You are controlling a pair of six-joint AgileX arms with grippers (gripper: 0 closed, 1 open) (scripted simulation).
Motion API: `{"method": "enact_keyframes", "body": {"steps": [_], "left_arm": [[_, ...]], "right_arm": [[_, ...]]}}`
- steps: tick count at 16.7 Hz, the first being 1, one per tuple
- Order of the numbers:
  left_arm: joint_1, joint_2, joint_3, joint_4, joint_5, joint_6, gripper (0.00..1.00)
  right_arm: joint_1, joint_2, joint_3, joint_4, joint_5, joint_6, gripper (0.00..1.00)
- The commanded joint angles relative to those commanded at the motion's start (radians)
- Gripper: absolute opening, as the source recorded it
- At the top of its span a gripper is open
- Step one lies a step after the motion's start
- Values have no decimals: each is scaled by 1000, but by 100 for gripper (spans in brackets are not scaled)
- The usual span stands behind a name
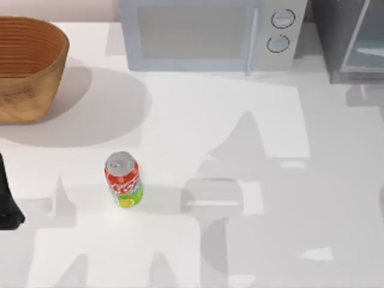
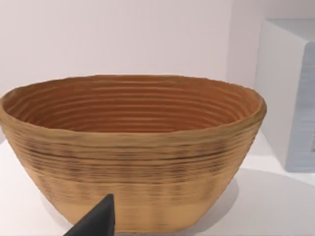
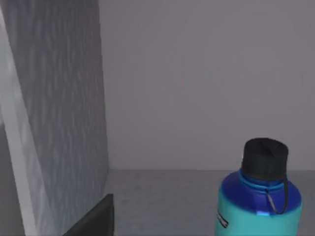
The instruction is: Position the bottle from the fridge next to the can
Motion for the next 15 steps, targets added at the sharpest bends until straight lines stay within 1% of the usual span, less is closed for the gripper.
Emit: {"method": "enact_keyframes", "body": {"steps": [4, 7, 10, 15], "left_arm": [[0, 0, 0, 0, 0, 0, 100], [0, 0, 0, 0, 0, 0, 100], [0, 0, 0, 0, 0, 0, 100], [0, 0, 0, 0, 0, 0, 100]], "right_arm": [[-41, 396, 175, 193, -33, 1, 100], [-62, 587, 273, 301, -50, 1, 100], [-74, 682, 328, 361, -60, 0, 100], [-75, 693, 334, 368, -61, 0, 100]]}}
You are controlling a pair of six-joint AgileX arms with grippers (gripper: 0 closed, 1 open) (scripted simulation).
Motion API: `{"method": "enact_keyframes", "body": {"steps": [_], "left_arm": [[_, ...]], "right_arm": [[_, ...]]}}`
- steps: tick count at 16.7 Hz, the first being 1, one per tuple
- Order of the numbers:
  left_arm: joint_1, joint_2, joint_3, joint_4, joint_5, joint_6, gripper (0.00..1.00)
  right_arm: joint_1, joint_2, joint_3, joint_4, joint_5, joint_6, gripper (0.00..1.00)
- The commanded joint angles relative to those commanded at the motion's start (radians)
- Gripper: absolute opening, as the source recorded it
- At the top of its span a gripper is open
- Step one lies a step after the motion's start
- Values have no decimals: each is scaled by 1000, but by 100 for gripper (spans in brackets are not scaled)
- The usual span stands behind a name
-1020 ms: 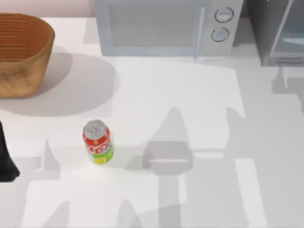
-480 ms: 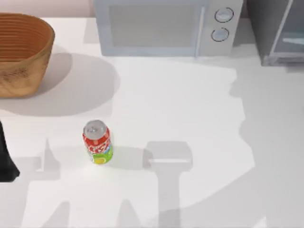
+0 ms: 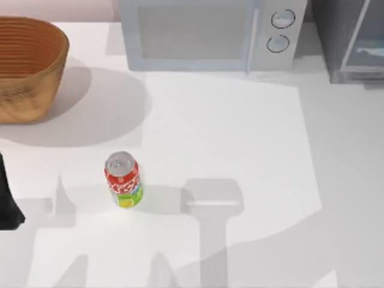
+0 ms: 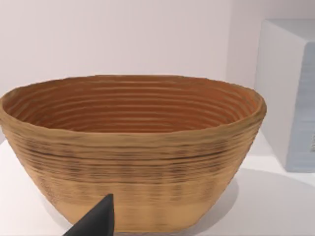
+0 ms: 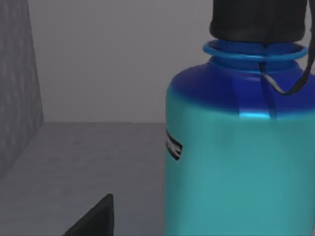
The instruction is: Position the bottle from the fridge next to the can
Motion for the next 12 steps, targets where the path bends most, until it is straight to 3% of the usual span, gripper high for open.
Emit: {"method": "enact_keyframes", "body": {"steps": [4, 12], "left_arm": [[0, 0, 0, 0, 0, 0, 100], [0, 0, 0, 0, 0, 0, 100]], "right_arm": [[7, 17, 35, -20, 6, 0, 100], [26, 143, 298, -155, 28, -2, 100]]}}
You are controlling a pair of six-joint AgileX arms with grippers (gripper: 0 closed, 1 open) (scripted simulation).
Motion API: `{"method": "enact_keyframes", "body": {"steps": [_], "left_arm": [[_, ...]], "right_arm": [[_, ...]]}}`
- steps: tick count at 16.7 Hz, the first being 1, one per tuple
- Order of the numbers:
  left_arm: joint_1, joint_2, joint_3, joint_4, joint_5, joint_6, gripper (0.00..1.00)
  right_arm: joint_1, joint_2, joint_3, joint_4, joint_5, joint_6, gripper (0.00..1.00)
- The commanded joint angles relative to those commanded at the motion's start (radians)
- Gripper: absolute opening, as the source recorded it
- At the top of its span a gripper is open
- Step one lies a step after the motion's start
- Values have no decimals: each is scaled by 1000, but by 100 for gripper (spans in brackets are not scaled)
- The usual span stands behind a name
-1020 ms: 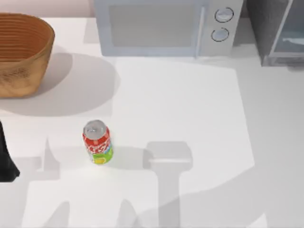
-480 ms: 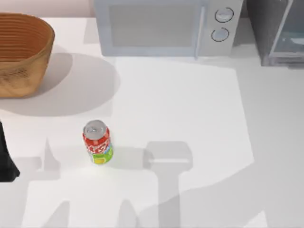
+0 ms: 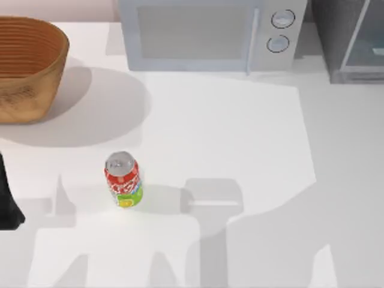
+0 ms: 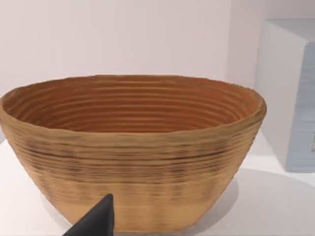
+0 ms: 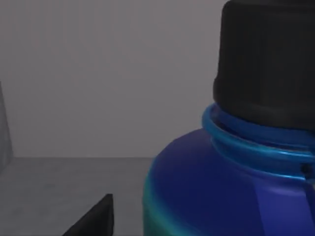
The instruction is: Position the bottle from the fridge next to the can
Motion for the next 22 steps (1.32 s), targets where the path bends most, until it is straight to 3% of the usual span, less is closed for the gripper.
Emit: {"method": "enact_keyframes", "body": {"steps": [4, 17, 22], "left_arm": [[0, 0, 0, 0, 0, 0, 100], [0, 0, 0, 0, 0, 0, 100], [0, 0, 0, 0, 0, 0, 100]], "right_arm": [[1, 4, 7, -4, 1, 0, 100], [1, 4, 7, -4, 1, 0, 2], [1, 4, 7, -4, 1, 0, 0]]}}
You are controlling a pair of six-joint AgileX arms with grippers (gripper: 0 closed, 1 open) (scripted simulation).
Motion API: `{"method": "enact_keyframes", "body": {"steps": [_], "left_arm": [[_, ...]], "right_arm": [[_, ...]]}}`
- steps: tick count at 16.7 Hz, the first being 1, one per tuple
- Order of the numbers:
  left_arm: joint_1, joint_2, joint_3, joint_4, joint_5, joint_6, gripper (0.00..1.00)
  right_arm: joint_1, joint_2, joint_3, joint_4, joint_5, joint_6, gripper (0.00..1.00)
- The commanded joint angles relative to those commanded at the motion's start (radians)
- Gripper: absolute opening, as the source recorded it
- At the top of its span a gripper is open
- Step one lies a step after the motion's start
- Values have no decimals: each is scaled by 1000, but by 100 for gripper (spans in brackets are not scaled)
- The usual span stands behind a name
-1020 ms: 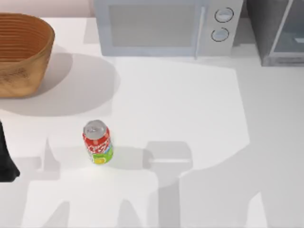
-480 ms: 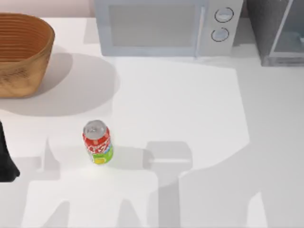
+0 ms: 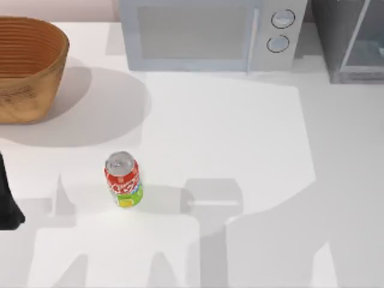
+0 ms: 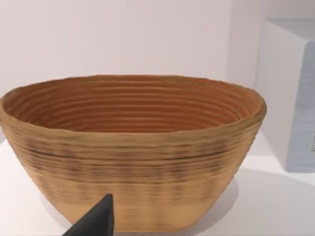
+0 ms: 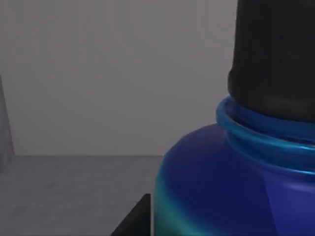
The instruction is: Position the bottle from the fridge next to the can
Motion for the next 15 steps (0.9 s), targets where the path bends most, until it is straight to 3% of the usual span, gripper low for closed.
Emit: {"method": "enact_keyframes", "body": {"steps": [15], "left_arm": [[0, 0, 0, 0, 0, 0, 100]], "right_arm": [[-3, -120, 18, -142, -2, 4, 0]]}}
